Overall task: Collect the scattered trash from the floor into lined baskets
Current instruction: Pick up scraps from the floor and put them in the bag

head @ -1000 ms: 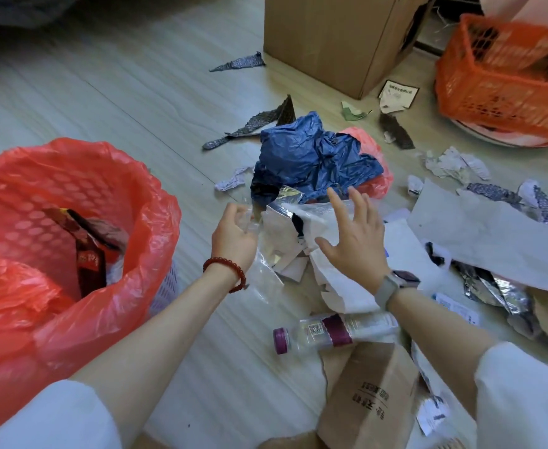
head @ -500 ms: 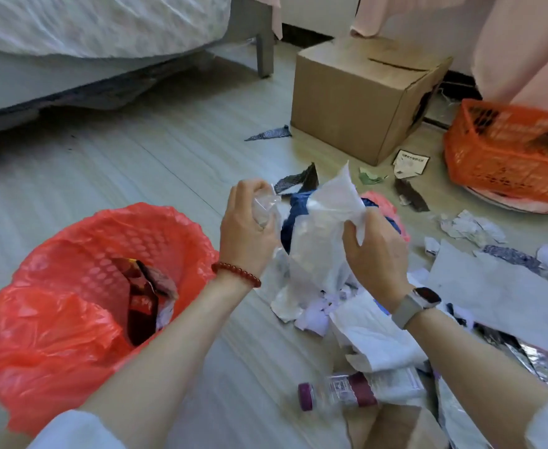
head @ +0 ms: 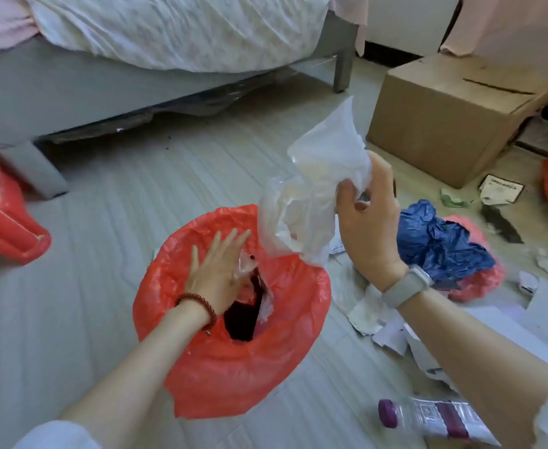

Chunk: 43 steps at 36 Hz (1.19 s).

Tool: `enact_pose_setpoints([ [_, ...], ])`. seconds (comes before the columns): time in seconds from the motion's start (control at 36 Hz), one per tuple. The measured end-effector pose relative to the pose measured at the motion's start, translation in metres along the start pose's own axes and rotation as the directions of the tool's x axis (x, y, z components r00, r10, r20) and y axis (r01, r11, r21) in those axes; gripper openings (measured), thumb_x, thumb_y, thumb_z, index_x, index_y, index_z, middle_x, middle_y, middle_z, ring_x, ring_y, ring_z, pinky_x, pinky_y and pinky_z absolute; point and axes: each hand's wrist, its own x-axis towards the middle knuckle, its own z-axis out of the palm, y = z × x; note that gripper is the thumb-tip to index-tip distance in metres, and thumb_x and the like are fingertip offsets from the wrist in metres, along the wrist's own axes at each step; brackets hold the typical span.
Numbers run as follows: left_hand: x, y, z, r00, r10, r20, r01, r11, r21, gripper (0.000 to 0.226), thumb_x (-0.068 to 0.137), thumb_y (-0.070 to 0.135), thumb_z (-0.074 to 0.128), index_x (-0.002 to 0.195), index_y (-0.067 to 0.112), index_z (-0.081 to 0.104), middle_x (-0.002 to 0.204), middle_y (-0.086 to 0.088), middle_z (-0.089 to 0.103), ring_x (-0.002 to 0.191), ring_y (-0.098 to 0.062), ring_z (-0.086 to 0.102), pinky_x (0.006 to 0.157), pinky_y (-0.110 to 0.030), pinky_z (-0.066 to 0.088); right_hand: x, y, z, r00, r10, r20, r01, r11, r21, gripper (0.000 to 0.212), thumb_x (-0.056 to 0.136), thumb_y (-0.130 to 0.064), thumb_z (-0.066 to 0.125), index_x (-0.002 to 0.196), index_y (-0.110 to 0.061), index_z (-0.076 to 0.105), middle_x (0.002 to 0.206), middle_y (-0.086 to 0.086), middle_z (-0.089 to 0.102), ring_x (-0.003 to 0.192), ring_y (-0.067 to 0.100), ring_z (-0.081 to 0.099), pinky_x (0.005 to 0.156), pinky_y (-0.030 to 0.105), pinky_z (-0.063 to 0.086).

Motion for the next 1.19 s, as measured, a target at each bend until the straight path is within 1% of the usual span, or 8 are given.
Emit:
enact_pose_setpoints([
  [0.17, -0.013, -0.032, 0.008, 0.917, -0.079, 0.39, -0.097, 0.906, 0.412, 0.12, 0.064, 0.073, 0.059, 0.141, 0.033, -0.024, 0.154, 0.001, -0.023, 0.139, -0.03, -0.024, 0.103, -0.065, -0.015, 0.002, -0.015, 0.029, 0.973, -0.215, 0.088, 0.216, 0.976, 0.0, 0.031, 0.09, -0.017, 0.042, 0.119, -0.028, 0.038, 0.09, -0.004, 0.051, 0.063, 0.011, 0.048, 0.057, 0.009, 0.041],
  [0.31, -0.015, -0.051, -0.034, 0.971, -0.154, 0.184, 0.037, 0.853, 0.52, 0.069, 0.089, 0.041, 0.044, 0.146, 0.022, 0.011, 0.156, -0.004, -0.005, 0.142, -0.029, -0.014, 0.102, -0.067, -0.012, -0.024, -0.009, 0.063, 0.852, -0.202, 0.482, 0.304, 0.942, -0.141, 0.041, 0.086, -0.023, 0.036, 0.124, -0.038, 0.041, 0.096, -0.021, 0.041, 0.077, 0.005, 0.045, 0.069, 0.019, 0.038],
  [0.39, -0.021, -0.068, -0.042, 0.977, -0.214, 0.011, 0.191, 0.893, 0.408, 0.06, 0.093, 0.023, 0.039, 0.146, 0.019, 0.011, 0.156, -0.005, 0.001, 0.143, -0.028, -0.008, 0.106, -0.065, -0.007, -0.05, 0.0, 0.082, 0.639, -0.088, 0.764, 0.387, 0.895, -0.221, 0.02, 0.088, -0.049, 0.039, 0.105, -0.052, 0.051, 0.101, -0.023, 0.045, 0.094, 0.008, 0.047, 0.076, 0.026, 0.039],
  [0.44, -0.024, -0.076, -0.039, 0.965, -0.261, 0.019, 0.248, 0.934, 0.258, 0.064, 0.094, 0.027, 0.039, 0.147, 0.024, 0.003, 0.156, -0.004, -0.004, 0.144, -0.024, -0.007, 0.11, -0.059, -0.001, -0.069, 0.007, 0.094, 0.395, 0.021, 0.918, 0.46, 0.861, -0.217, 0.047, 0.09, -0.018, 0.049, 0.122, -0.052, 0.043, 0.127, -0.004, 0.04, 0.113, 0.023, 0.043, 0.08, 0.037, 0.046],
  [0.64, -0.031, -0.09, -0.013, 0.943, -0.33, 0.035, 0.331, 0.927, -0.176, 0.063, 0.095, 0.014, 0.036, 0.148, 0.024, 0.004, 0.156, -0.003, 0.008, 0.142, -0.021, 0.013, 0.111, -0.043, 0.027, -0.118, 0.056, 0.131, 0.101, 0.345, 0.933, 0.697, 0.645, -0.314, 0.056, 0.091, -0.056, 0.03, 0.141, -0.046, 0.008, 0.155, -0.002, 0.006, 0.142, 0.028, 0.007, 0.1, 0.076, 0.002],
  [0.75, -0.032, -0.088, -0.012, 0.948, -0.315, -0.035, 0.306, 0.938, -0.161, 0.062, 0.094, 0.013, 0.036, 0.147, 0.026, 0.007, 0.155, 0.001, 0.015, 0.14, -0.02, 0.02, 0.107, -0.042, 0.032, -0.127, 0.091, 0.142, -0.149, 0.503, 0.851, 0.598, 0.732, -0.328, 0.056, 0.093, -0.055, 0.024, 0.144, -0.043, 0.006, 0.157, 0.001, -0.001, 0.143, 0.035, -0.006, 0.108, 0.068, 0.004],
  [0.97, -0.031, -0.083, -0.017, 0.951, -0.298, -0.079, 0.292, 0.953, -0.085, 0.061, 0.092, 0.012, 0.04, 0.145, 0.029, 0.015, 0.152, -0.001, 0.019, 0.136, -0.022, 0.025, 0.108, -0.047, 0.03, -0.102, 0.057, 0.146, -0.183, 0.512, 0.839, 0.356, 0.83, -0.429, 0.043, 0.096, -0.028, 0.04, 0.139, -0.025, 0.041, 0.151, 0.006, 0.03, 0.138, 0.025, 0.025, 0.115, 0.035, 0.015],
  [1.19, -0.009, -0.018, -0.036, 0.951, -0.133, -0.278, 0.105, 0.988, -0.113, 0.043, 0.089, 0.018, 0.051, 0.132, 0.016, 0.047, 0.144, -0.008, 0.036, 0.133, -0.026, 0.032, 0.111, -0.045, 0.022, -0.03, 0.017, 0.065, 0.351, 0.281, 0.893, 0.15, 0.925, -0.35, 0.031, 0.093, -0.011, 0.045, 0.118, -0.016, 0.062, 0.113, 0.0, 0.067, 0.101, 0.014, 0.061, 0.092, 0.024, 0.044],
])
